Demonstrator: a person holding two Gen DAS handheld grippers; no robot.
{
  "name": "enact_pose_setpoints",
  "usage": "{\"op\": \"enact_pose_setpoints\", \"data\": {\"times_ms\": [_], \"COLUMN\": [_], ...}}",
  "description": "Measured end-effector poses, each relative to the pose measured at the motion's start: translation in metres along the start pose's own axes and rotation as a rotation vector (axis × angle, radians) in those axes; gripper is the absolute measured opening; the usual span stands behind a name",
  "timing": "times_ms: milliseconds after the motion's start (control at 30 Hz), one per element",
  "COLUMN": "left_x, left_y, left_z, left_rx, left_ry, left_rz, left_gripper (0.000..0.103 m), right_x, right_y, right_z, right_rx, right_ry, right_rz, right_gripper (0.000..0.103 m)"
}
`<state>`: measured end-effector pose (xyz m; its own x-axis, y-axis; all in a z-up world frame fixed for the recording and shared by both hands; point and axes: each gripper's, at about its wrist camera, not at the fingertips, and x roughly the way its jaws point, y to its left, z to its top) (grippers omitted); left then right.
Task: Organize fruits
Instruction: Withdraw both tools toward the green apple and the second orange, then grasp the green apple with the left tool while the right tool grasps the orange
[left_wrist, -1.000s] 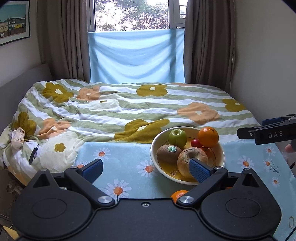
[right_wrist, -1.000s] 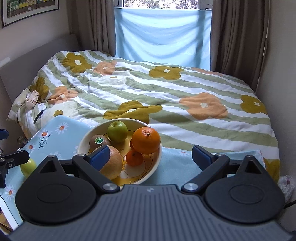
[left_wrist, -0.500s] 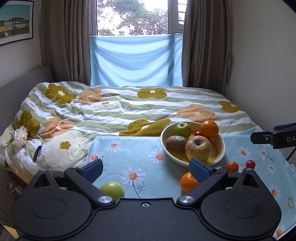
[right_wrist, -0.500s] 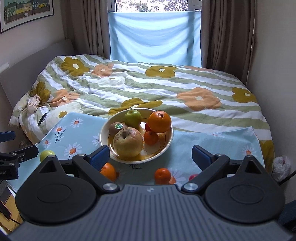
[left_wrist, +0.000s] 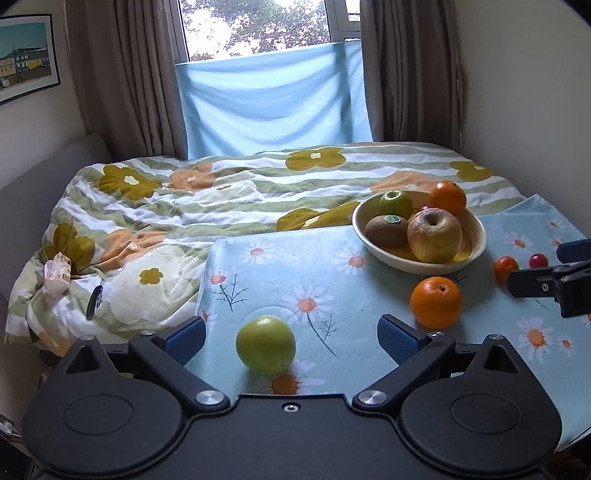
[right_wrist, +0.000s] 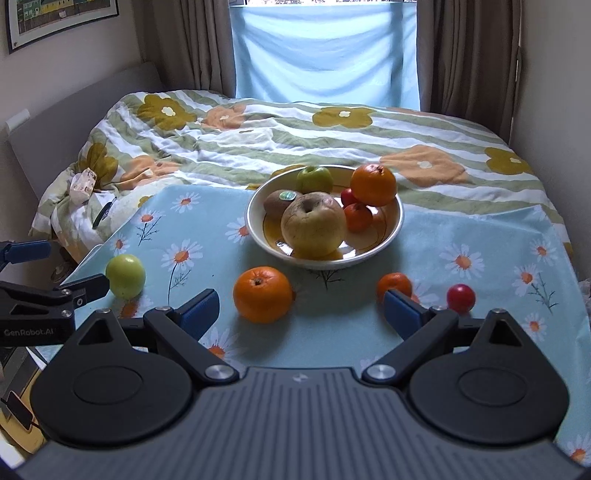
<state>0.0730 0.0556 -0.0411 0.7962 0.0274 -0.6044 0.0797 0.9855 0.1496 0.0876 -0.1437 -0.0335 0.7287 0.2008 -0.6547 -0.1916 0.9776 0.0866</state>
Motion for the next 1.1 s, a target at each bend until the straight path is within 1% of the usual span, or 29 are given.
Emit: {"op": "enact_pose_setpoints", "data": {"times_ms": [167, 267, 367, 433, 500, 633, 700, 833, 933, 1100], "left_x": [0.028, 0.042, 0.055, 0.061, 0.065, 0.073, 0.078, 0.084, 0.088, 0.088], "left_y": [0.007, 0.009, 0.009, 0.009, 0.010, 0.012, 0.013, 0.017, 0.020, 0.025], "left_z": [-0.006, -0.009, -0.012, -0.012, -0.012, -0.011, -0.011, -0.013, -0.013, -0.017], "left_rx": [-0.041, -0.064, -0.071, -0.084, -0.101, -0.121, -0.136, -0.167, -0.181, -0.210], "left_ry": [0.048, 0.075, 0.100, 0.115, 0.123, 0.135, 0.147, 0.168, 0.187, 0.180], "left_rz": [0.039, 0.040, 0.056, 0.069, 0.073, 0.082, 0.080, 0.081, 0.076, 0.048], "left_gripper": [0.100, 0.099, 0.095, 0.094, 0.089, 0.085, 0.079, 0.074, 0.061, 0.060], "right_x": [0.027, 0.044, 0.056, 0.062, 0.067, 0.073, 0.076, 0.081, 0.084, 0.089], "right_y": [0.005, 0.004, 0.003, 0.003, 0.003, 0.006, 0.008, 0.010, 0.012, 0.013], "right_z": [-0.016, -0.021, -0.025, -0.026, -0.026, -0.027, -0.025, -0.023, -0.020, -0.018], "right_rx": [-0.016, -0.004, -0.003, -0.007, -0.013, -0.022, -0.027, -0.036, -0.039, -0.037], "right_ry": [0.008, 0.026, 0.033, 0.037, 0.044, 0.052, 0.056, 0.053, 0.050, 0.054], "right_rz": [0.041, 0.061, 0.070, 0.078, 0.083, 0.094, 0.096, 0.095, 0.094, 0.100], "right_gripper": [0.103, 0.103, 0.103, 0.103, 0.103, 0.103, 0.103, 0.103, 0.103, 0.103]}}
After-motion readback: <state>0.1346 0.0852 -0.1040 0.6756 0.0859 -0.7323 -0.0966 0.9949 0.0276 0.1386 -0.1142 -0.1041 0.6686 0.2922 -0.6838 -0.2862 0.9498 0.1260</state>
